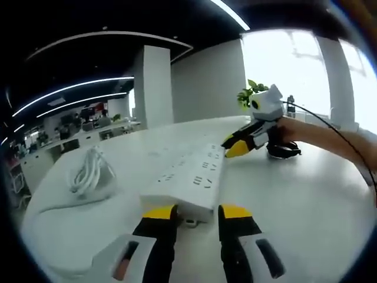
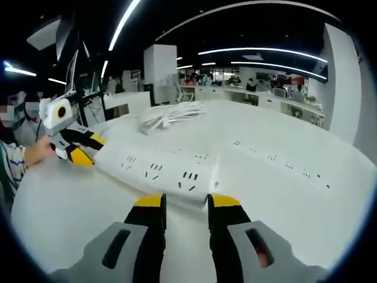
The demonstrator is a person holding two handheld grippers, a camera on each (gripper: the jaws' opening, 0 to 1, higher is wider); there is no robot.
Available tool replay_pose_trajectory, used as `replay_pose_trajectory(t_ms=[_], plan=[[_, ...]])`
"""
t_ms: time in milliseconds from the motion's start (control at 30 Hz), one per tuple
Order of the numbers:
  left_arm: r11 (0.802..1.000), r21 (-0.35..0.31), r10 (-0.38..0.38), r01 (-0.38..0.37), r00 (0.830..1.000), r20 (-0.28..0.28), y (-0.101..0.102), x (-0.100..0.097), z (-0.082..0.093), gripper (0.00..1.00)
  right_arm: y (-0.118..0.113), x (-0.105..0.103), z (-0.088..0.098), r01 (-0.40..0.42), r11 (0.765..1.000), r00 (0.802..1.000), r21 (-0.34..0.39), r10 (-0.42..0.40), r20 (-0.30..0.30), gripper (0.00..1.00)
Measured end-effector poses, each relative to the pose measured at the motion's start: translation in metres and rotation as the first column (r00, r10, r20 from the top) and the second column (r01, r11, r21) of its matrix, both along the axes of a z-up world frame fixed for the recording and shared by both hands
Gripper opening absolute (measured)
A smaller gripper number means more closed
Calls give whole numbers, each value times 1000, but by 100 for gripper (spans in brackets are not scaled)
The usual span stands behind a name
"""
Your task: Straighten the power strip on the desk, plug the charger into it
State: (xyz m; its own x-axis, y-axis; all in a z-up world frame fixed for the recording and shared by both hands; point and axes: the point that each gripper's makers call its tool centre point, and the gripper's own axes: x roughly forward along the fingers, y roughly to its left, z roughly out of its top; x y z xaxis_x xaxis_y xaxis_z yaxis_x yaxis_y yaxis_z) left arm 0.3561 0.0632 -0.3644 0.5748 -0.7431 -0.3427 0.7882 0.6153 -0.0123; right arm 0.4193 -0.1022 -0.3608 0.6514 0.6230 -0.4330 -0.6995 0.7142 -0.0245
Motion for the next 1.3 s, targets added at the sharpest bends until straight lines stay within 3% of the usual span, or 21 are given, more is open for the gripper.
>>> replay_pose_trajectory(t_ms=[533,1300], plan=[[1000,-22,-20,19,1000,-24,2,-2,2,24,-1,-7,0,18,1000,1000,-21,-19,-21,26],[997,24,-71,72,997,-31,4,-10,1,24,-4,-27,1,37,999,999,6,-36,-41,22]])
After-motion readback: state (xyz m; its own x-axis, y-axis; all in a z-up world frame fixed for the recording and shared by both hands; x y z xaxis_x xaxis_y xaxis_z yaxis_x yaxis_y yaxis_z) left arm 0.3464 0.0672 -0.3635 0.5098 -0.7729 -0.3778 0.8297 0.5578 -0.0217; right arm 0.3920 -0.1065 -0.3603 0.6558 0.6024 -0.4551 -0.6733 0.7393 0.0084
